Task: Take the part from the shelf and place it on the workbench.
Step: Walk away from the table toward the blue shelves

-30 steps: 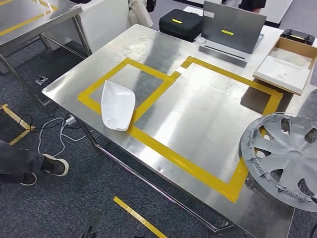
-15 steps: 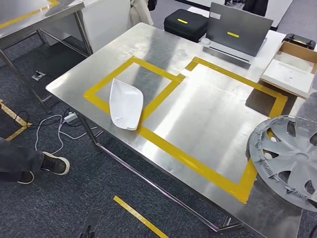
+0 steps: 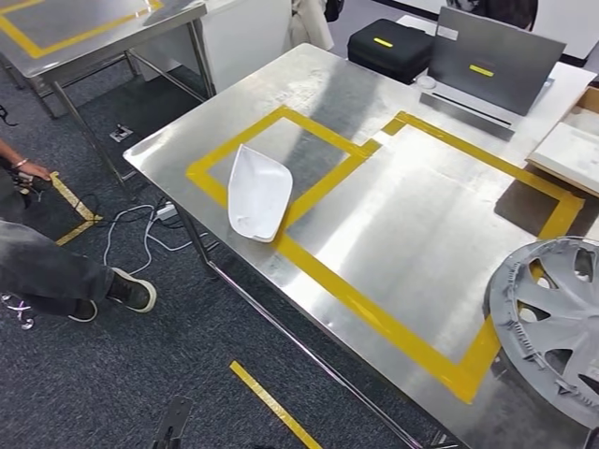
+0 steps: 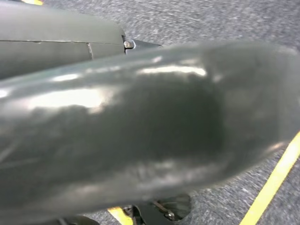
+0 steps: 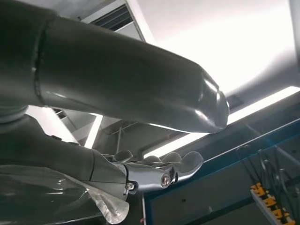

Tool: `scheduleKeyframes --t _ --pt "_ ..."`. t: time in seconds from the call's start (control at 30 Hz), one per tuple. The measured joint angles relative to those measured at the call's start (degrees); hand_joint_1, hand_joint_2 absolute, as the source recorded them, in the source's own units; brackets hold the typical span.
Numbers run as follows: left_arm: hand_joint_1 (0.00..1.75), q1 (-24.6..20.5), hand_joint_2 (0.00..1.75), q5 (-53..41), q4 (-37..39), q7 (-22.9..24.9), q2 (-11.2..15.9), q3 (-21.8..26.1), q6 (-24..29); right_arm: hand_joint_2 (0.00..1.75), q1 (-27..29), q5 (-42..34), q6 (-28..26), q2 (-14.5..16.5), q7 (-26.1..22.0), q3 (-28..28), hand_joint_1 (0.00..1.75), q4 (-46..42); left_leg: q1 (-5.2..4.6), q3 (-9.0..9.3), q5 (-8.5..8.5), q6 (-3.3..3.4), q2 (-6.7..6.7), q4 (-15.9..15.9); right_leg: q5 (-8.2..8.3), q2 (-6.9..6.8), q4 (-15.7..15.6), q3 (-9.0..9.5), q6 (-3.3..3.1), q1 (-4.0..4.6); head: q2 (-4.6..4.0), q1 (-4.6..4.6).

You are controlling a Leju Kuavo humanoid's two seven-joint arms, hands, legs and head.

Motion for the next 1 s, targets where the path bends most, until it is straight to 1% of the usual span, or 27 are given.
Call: scheduleKeyframes --t 0.03,0.07,0.1,0.13,0.17,0.2,0.23,0.27,0.3,0.33,0.37,0.43,0.5,0.53,0.57,0.6,0.63,0.67,0.7,0.73,0.77,0.83,0.87,0.9,0.93,0.97,1.0 --pt "0.00 0.1 0.00 0.0 0.0 0.0 0.0 0.0 0.0 0.00 0.0 0.0 0.0 0.0 0.0 0.0 0.00 0.0 0.04 -0.04 0.67 -0.03 0.12 0.1 -0.06 -0.59 0.0 0.07 -0.01 0.02 0.00 -0.01" --pt "0.00 0.1 0.00 0.0 0.0 0.0 0.0 -0.1 0.0 0.00 0.0 0.0 0.0 0.0 0.0 0.0 0.00 0.0 0.06 1.03 2.33 0.02 0.38 -2.1 -0.15 -1.16 0.0 0.21 0.01 0.02 0.00 -0.01" --pt "0.00 0.1 0.00 0.0 0.0 0.0 0.0 -0.1 0.0 0.00 0.0 0.0 0.0 0.0 0.0 0.0 0.00 0.0 0.03 2.93 4.54 0.16 1.10 -6.0 -0.28 -1.72 0.0 0.41 0.10 0.03 0.00 -0.02" --pt "0.00 0.0 0.00 0.0 0.0 0.0 0.1 -0.2 0.0 0.00 -0.1 0.0 0.0 0.0 0.0 0.0 0.00 0.0 -0.19 4.93 6.20 0.32 2.58 -10.2 -0.45 -2.24 0.1 0.60 0.28 0.16 0.00 -0.01" --pt "0.00 -0.1 0.00 0.0 0.0 0.0 0.1 -0.2 0.0 0.00 -0.1 0.0 0.0 0.0 0.0 0.0 0.00 0.0 -0.40 6.45 7.26 0.56 3.88 -13.4 -0.63 -2.74 0.2 0.69 0.51 0.31 0.01 -0.01" --pt "0.00 -0.2 0.00 0.0 0.0 0.0 0.1 -0.3 0.0 0.00 -0.1 0.0 0.0 0.0 -0.1 0.0 0.00 0.0 -0.62 7.26 7.66 0.78 4.85 -15.5 -0.77 -3.28 0.2 0.74 0.75 0.50 0.01 0.02" --pt "0.00 -0.3 0.00 0.0 0.0 0.0 0.1 -0.3 0.0 0.00 -0.1 0.0 0.0 0.0 -0.1 0.0 0.00 0.0 -0.83 7.37 7.50 0.98 5.15 -16.1 -0.88 -3.88 0.3 0.75 0.97 0.66 0.01 0.02" --pt "0.00 -0.3 0.00 0.0 0.0 0.0 0.1 -0.3 0.0 0.00 -0.2 0.0 0.0 0.0 -0.1 0.0 0.00 0.0 -0.83 7.24 7.59 1.27 4.49 -16.3 -0.98 -4.56 0.2 0.81 1.18 0.69 0.01 0.00" --pt "0.00 -0.3 0.00 0.0 0.0 0.1 0.1 -0.3 0.0 0.00 -0.2 0.0 0.0 0.0 -0.1 0.0 0.00 0.0 -0.74 7.20 7.74 1.57 3.84 -16.5 -1.24 -4.68 0.3 0.80 1.42 0.61 0.00 0.01" --pt "0.00 -0.3 0.00 0.0 0.0 0.1 0.1 -0.4 0.0 0.00 -0.2 0.0 0.0 0.0 -0.1 0.0 0.00 0.0 -0.61 7.23 7.89 1.91 3.17 -16.6 -1.91 -3.88 1.0 0.54 1.66 0.49 0.00 0.05" --pt "0.00 -0.3 0.00 0.0 0.0 0.1 0.1 -0.4 0.0 0.00 -0.2 0.0 0.0 0.0 -0.1 0.0 0.00 0.0 -0.44 7.27 8.05 2.26 2.53 -16.8 -3.07 -2.51 2.7 -0.24 1.90 0.37 0.00 0.16" --pt "0.00 -0.4 0.00 0.0 0.0 0.1 0.1 -0.5 0.0 0.00 -0.2 0.0 0.0 0.0 -0.1 -0.1 0.00 0.1 -0.30 7.26 8.18 2.66 1.43 -16.9 -6.12 0.49 8.4 -2.98 2.14 0.21 0.00 0.43" --pt "0.00 -0.4 0.00 0.0 0.0 0.1 0.1 -0.6 0.0 0.00 -0.1 0.0 0.0 0.0 -0.1 -0.1 0.00 0.1 -0.34 7.22 8.19 2.74 0.33 -16.8 -8.49 1.32 14.9 -6.36 2.23 0.20 0.00 0.51" --pt "0.00 -0.3 0.00 0.0 0.0 0.1 0.0 -0.7 0.0 0.00 0.0 0.0 0.0 0.0 -0.1 0.0 0.00 0.2 -0.37 7.23 8.19 2.74 -0.26 -16.8 -8.76 1.43 16.9 -7.54 2.23 0.20 0.00 0.49" --pt "0.00 -0.3 0.00 0.0 0.0 0.1 0.1 -0.7 0.0 0.00 0.0 0.0 0.0 0.0 -0.1 0.0 0.00 0.2 -0.39 7.26 8.19 2.74 -0.98 -16.8 -8.04 1.50 17.2 -8.01 2.19 0.20 0.00 0.49" --pt "0.00 -0.3 0.00 0.0 0.0 0.1 0.1 -0.7 0.0 0.00 0.0 0.0 0.0 0.0 -0.1 0.0 0.00 0.3 -0.39 7.32 8.19 2.73 -1.69 -16.7 -6.29 1.63 15.2 -7.36 2.12 0.17 0.00 0.49" --pt "0.00 -0.3 0.00 0.0 0.0 0.1 0.1 -0.7 0.0 0.00 0.0 0.0 0.0 0.0 -0.1 0.0 0.00 0.3 -0.35 7.40 8.15 2.67 -2.44 -16.6 -3.89 2.10 11.4 -5.77 2.06 0.08 0.00 0.48" --pt "0.00 -0.3 0.00 0.0 0.0 0.1 0.1 -0.7 0.0 0.00 0.0 0.0 0.0 0.0 -0.1 0.0 0.00 0.3 -0.36 7.40 8.09 2.52 -3.17 -16.5 -2.02 3.43 7.3 -3.88 2.05 -0.11 0.00 0.49" --pt "0.00 -0.4 0.00 0.0 0.0 0.1 0.1 -0.7 0.0 0.00 0.0 0.0 0.0 0.0 -0.1 0.0 0.00 0.3 -0.38 7.25 8.07 2.30 -3.86 -16.3 -0.79 4.73 4.0 -2.26 2.02 -0.29 0.01 0.46" --pt "0.00 -0.4 0.00 0.0 0.0 0.1 0.1 -0.7 0.0 0.00 0.1 0.0 -0.1 0.0 -0.1 0.0 0.00 0.3 -0.36 7.02 8.13 1.99 -4.50 -16.2 -0.27 5.72 1.9 -1.23 1.96 -0.40 0.01 0.45" --pt "0.00 -0.4 0.00 0.0 0.0 0.2 0.1 -0.7 0.0 0.00 0.1 0.0 -0.1 0.0 -0.1 0.0 0.00 0.3 -0.32 6.77 8.26 1.66 -5.07 -16.1 -0.42 6.29 1.3 -0.84 1.85 -0.41 0.01 0.43" --pt "0.00 -0.2 0.00 0.0 0.0 0.2 0.2 -0.7 0.0 0.00 0.1 0.0 -0.1 0.0 -0.1 0.0 0.00 0.3 -0.14 6.49 8.51 1.05 -6.15 -16.2 -0.20 5.14 1.1 -0.64 1.42 -0.31 0.01 0.41" --pt "0.00 -0.1 0.00 0.0 0.0 0.2 0.2 -0.7 0.0 0.00 0.0 0.0 -0.1 0.0 -0.1 0.0 0.00 0.3 -0.18 6.32 8.17 0.80 -5.82 -15.8 -0.11 4.50 0.9 -0.50 1.14 -0.33 0.01 0.34" --pt "0.00 -0.1 0.00 0.0 0.0 0.2 0.3 -0.7 0.0 0.00 0.0 0.0 -0.1 0.0 -0.1 0.0 0.00 0.3 -0.26 5.75 7.21 0.56 -4.80 -14.5 -0.05 3.74 0.8 -0.36 0.82 -0.35 0.00 0.21" --pt "0.00 -0.2 0.00 0.0 0.0 0.2 0.3 -0.7 0.0 0.00 0.0 0.0 -0.1 0.0 -0.2 0.0 0.00 0.3 -0.33 4.67 5.65 0.35 -3.31 -12.0 -0.02 2.93 0.6 -0.26 0.51 -0.34 0.00 0.07" --pt "0.00 -0.3 0.00 0.0 0.0 0.2 0.3 -0.7 0.0 0.00 0.1 0.1 -0.1 0.0 -0.2 0.0 0.00 0.3 -0.37 3.10 3.69 0.17 -1.62 -8.3 -0.08 2.17 0.6 -0.21 0.29 -0.21 0.00 -0.07" --pt "0.00 -0.3 0.00 0.0 0.0 0.2 0.3 -0.7 0.0 0.00 0.1 0.1 -0.1 0.0 -0.2 0.0 0.00 0.3 -0.32 1.34 1.88 0.03 -0.56 -4.3 -0.14 1.38 0.6 -0.21 0.12 -0.08 0.00 -0.16"
